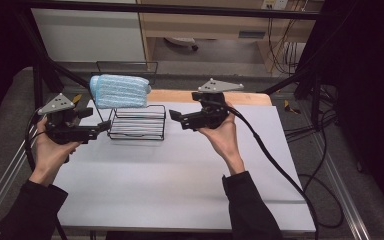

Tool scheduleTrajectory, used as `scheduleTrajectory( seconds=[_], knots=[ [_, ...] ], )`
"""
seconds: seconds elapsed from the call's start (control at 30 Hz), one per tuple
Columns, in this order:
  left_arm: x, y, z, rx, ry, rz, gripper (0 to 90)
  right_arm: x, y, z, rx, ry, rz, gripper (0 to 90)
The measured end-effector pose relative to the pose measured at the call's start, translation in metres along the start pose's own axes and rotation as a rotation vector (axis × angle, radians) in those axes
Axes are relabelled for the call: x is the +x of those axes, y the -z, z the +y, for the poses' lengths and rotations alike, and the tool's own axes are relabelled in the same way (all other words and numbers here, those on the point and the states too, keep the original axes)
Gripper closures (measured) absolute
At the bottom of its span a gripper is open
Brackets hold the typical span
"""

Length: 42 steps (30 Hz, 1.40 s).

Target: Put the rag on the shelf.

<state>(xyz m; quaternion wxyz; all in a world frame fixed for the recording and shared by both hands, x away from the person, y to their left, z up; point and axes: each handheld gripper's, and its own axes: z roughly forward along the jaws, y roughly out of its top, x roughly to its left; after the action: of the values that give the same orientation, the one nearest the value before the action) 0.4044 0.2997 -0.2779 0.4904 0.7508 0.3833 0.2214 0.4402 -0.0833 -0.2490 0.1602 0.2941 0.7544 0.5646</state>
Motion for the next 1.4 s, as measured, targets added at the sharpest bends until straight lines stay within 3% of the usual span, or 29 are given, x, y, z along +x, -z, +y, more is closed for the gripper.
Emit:
scheduleTrajectory(
  seconds=[0.2,0.43,0.93,1.2,1.4],
  knots=[
    [-0.009,-0.004,-0.017,0.011,0.003,-0.006,10.1,-0.012,0.028,-0.020,0.019,-0.015,-0.010,2.1],
    [-0.018,-0.015,-0.040,0.033,0.001,-0.025,9.6,-0.023,0.048,-0.056,0.071,-0.041,-0.014,0.4],
    [-0.039,-0.049,-0.100,0.126,-0.004,-0.072,9.7,-0.041,0.064,-0.145,0.163,-0.102,-0.038,0.4],
    [-0.042,-0.056,-0.130,0.154,0.013,-0.098,9.9,-0.052,0.078,-0.183,0.187,-0.123,-0.050,0.4],
    [-0.044,-0.059,-0.143,0.193,-0.015,-0.085,10.0,-0.061,0.091,-0.212,0.213,-0.159,-0.063,0.4]
  ],
)
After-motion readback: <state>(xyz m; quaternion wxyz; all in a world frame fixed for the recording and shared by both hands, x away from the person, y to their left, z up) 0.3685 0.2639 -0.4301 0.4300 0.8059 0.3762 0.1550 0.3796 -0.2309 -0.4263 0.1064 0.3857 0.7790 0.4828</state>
